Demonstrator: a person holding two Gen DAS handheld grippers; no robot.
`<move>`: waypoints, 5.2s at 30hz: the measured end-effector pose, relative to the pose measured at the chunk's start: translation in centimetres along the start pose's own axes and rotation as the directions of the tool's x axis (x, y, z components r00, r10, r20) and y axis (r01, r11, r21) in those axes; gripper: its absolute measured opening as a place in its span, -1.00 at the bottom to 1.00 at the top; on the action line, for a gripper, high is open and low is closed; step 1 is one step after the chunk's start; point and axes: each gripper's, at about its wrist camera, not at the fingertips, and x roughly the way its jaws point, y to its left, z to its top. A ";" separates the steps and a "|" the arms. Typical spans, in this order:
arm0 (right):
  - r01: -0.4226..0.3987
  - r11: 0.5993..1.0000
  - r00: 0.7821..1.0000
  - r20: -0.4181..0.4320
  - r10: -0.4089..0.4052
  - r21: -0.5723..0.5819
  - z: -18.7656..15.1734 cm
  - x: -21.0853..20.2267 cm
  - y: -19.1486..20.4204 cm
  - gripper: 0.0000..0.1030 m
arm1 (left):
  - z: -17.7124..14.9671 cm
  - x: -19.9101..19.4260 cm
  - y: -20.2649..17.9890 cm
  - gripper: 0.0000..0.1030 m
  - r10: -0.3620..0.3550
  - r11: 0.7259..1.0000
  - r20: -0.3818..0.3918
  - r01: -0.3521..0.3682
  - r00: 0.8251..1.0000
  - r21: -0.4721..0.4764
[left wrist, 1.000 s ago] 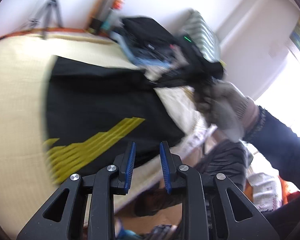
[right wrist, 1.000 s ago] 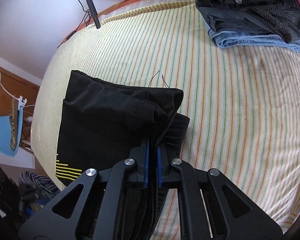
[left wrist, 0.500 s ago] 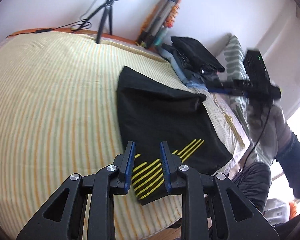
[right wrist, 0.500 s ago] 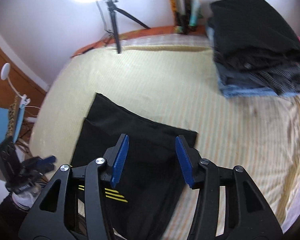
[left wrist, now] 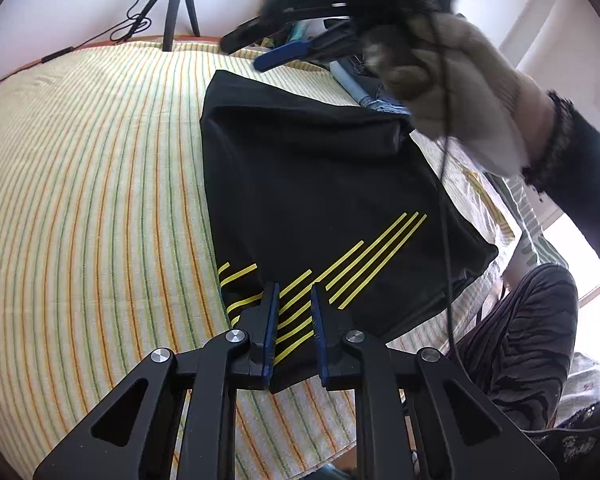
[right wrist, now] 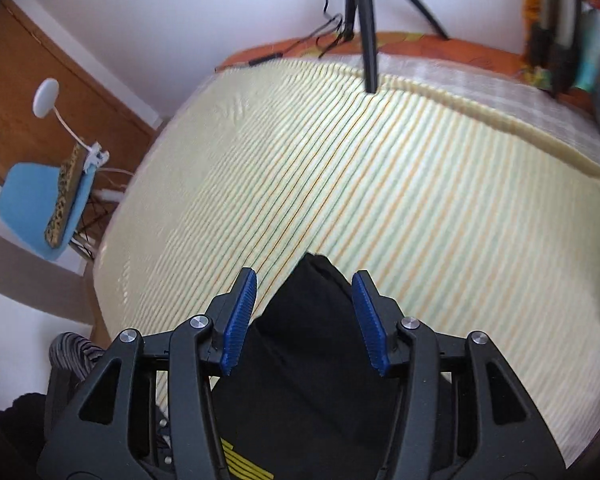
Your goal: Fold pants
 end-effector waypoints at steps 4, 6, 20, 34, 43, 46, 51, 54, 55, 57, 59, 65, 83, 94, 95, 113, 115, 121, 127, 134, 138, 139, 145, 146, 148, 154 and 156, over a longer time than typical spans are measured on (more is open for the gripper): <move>-0.003 1.000 0.998 -0.060 0.003 -0.007 0.8 3.0 0.1 0.01 | -0.1 -0.1 0.0 -0.78 -0.001 1.000 0.003 0.001 1.000 0.002; -0.006 1.000 0.998 -0.070 0.004 -0.025 0.8 3.6 0.3 -0.06 | -0.2 -0.1 0.3 -0.83 -0.007 1.000 0.005 0.007 1.000 -0.001; 0.104 0.993 0.993 -0.046 -0.106 -0.052 1.7 5.2 -0.5 -0.86 | -1.9 -0.9 -0.3 -0.85 -0.023 1.000 0.040 0.024 0.999 -0.002; 0.175 0.983 0.980 0.101 -0.169 -0.053 -3.6 -5.2 2.8 -0.10 | 1.0 -5.9 3.8 -0.49 -0.104 0.980 0.108 0.120 0.989 -0.160; 0.136 0.948 0.962 0.189 -0.196 0.287 -14.4 -12.6 -4.5 0.40 | 4.4 -2.1 5.9 -0.29 -0.218 0.937 0.033 0.218 0.975 -0.273; 0.093 0.917 0.968 0.179 -0.174 0.389 -17.6 -13.4 -8.0 0.46 | 5.2 -1.0 6.6 -0.29 -0.234 0.923 0.017 0.228 0.972 -0.308; -0.081 0.885 0.979 0.204 -0.017 0.459 -20.2 -12.7 -11.1 0.50 | 6.0 0.4 7.1 -0.29 -0.258 0.910 -0.019 0.237 0.966 -0.340; -0.152 0.878 0.974 0.222 0.054 0.454 -20.6 -11.8 -11.7 0.53 | 6.4 1.3 7.3 -0.29 -0.261 0.909 -0.042 0.231 0.964 -0.346; -0.157 0.878 0.974 0.219 0.061 0.452 -20.5 -11.3 -11.6 0.56 | 6.5 1.5 7.3 -0.29 -0.265 0.908 -0.047 0.233 0.963 -0.348; -0.179 0.873 0.974 0.207 0.092 0.454 -20.5 -10.2 -11.8 0.56 | 6.8 2.1 7.2 -0.29 -0.266 0.910 -0.061 0.230 0.962 -0.344; -0.191 0.870 0.974 0.201 0.109 0.454 -20.5 -9.3 -11.8 0.59 | 6.9 2.8 7.0 -0.29 -0.274 0.911 -0.075 0.233 0.959 -0.339; -0.217 0.876 0.966 0.226 0.128 0.431 -20.6 -9.4 -11.5 0.58 | 7.4 3.6 7.2 -0.28 -0.305 0.896 -0.070 0.261 0.950 -0.359; -0.191 0.888 0.969 0.227 0.101 0.418 -20.6 -8.7 -11.8 -0.19 | 8.7 4.5 6.6 -0.08 -0.274 0.914 -0.048 0.244 0.961 -0.323; -0.130 0.932 0.965 0.261 0.039 0.340 -20.2 -10.0 -9.6 -0.72 | 8.9 3.1 6.4 -0.88 -0.176 0.948 0.007 0.171 0.984 -0.269; -0.121 0.935 0.966 0.258 0.033 0.334 -20.2 -10.0 -9.5 -0.72 | 8.9 3.0 6.4 -0.88 -0.169 0.951 0.007 0.164 0.986 -0.261; -0.295 0.829 0.945 0.271 0.182 0.475 -20.7 -8.7 -13.3 0.01 | 9.8 6.0 7.7 -0.35 -0.296 0.903 -0.025 0.271 0.955 -0.332; -0.279 0.855 0.950 0.257 0.178 0.438 -20.0 -8.0 -12.5 -0.36 | 10.0 6.2 7.4 -0.43 -0.291 0.908 -0.018 0.270 0.957 -0.320; -0.213 0.905 0.958 0.260 0.119 0.368 -19.6 -8.6 -10.6 -0.70 | 10.1 5.0 6.9 -0.85 -0.257 0.921 0.012 0.249 0.966 -0.298; -0.167 0.927 0.948 0.312 0.058 0.336 -20.0 -11.2 -9.6 -0.73 | 11.3 2.2 5.6 -0.90 -0.236 0.939 0.071 0.246 0.969 -0.241; -0.127 0.948 0.937 0.348 0.019 0.291 -19.8 -13.9 -8.3 -0.73 | 12.9 0.5 3.8 -0.94 -0.235 0.952 0.119 0.253 0.965 -0.171; -0.085 0.956 0.948 0.317 -0.009 0.282 -19.5 -14.5 -8.1 -0.73 | 13.6 1.3 4.8 -0.89 -0.216 0.948 0.087 0.230 0.973 -0.221; -0.081 0.955 0.951 0.308 -0.012 0.286 -19.6 -14.3 -8.3 -0.73 | 13.6 1.8 5.2 -0.83 -0.231 0.939 0.061 0.239 0.971 -0.246; -0.093 0.936 0.963 0.268 -0.001 0.340 -20.6 -12.5 -10.6 -0.73 | 12.6 4.8 8.2 -0.41 -0.296 0.905 -0.066 0.257 0.953 -0.339; -0.094 0.935 0.965 0.264 0.000 0.341 -20.7 -12.4 -10.8 -0.73 | 12.4 5.5 8.8 -0.36 -0.315 0.894 -0.088 0.265 0.945 -0.361; -0.099 0.934 0.966 0.259 0.007 0.344 -20.7 -11.9 -11.1 -0.73 | 12.2 6.6 9.5 -0.36 -0.323 0.889 -0.128 0.254 0.938 -0.381; -0.125 0.918 0.971 0.236 0.036 0.376 -20.5 -10.3 -12.3 -0.73 | 13.5 8.3 9.5 -0.01 -0.396 0.865 -0.088 0.339 0.914 -0.371; -0.137 0.913 0.971 0.235 0.047 0.385 -20.5 -9.9 -12.6 -0.73 | 14.3 9.2 8.8 0.00 -0.402 0.867 -0.082 0.351 0.912 -0.355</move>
